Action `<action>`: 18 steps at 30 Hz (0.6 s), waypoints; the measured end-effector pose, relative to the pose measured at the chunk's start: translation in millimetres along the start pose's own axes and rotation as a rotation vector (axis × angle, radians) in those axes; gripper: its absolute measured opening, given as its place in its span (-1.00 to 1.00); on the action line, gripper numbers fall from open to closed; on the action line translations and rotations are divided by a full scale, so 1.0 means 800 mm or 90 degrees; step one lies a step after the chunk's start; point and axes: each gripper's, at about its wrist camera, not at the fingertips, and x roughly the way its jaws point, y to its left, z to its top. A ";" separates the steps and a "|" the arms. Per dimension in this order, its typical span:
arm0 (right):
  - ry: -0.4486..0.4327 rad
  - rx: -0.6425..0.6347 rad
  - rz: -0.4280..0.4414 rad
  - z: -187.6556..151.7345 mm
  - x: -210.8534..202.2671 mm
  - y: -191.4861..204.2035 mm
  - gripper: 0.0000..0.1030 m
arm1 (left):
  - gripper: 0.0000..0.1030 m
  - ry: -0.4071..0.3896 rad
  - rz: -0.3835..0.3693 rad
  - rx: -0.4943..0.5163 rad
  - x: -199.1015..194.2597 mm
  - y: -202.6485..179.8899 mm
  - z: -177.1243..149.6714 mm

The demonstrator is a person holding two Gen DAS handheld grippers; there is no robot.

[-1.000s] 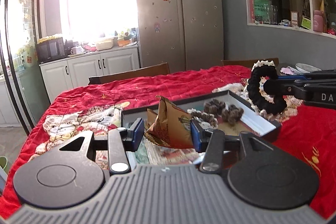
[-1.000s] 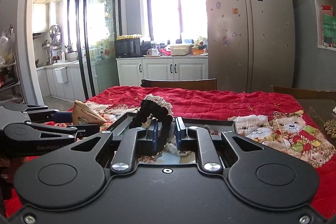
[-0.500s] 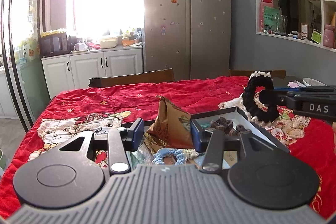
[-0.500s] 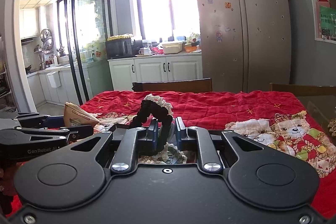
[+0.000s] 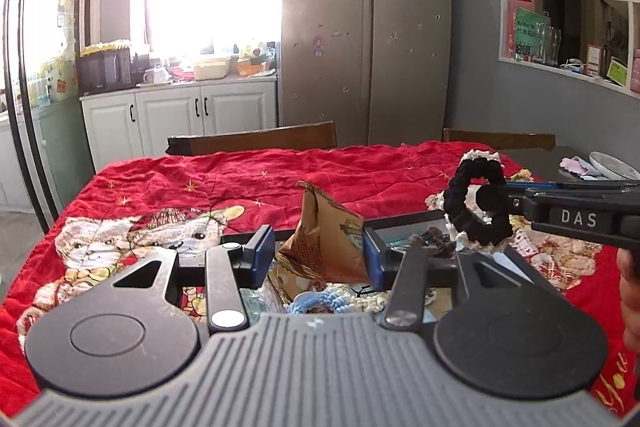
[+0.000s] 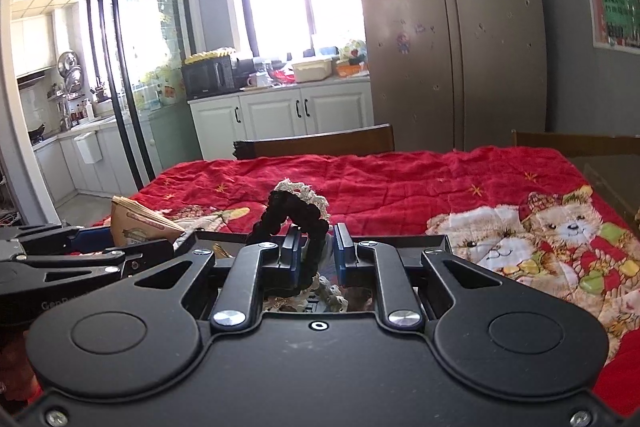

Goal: Organize objects
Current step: 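Carry the tan packet with the left tool while the right tool carries the scrunchie over the box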

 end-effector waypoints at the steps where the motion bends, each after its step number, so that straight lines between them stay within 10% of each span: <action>1: 0.005 0.005 -0.001 -0.002 0.006 -0.002 -0.68 | -0.02 0.004 -0.001 -0.001 0.004 0.000 -0.002; 18: 0.050 0.057 0.002 -0.032 0.070 -0.027 -0.68 | -0.02 0.051 0.010 -0.004 0.054 -0.002 -0.036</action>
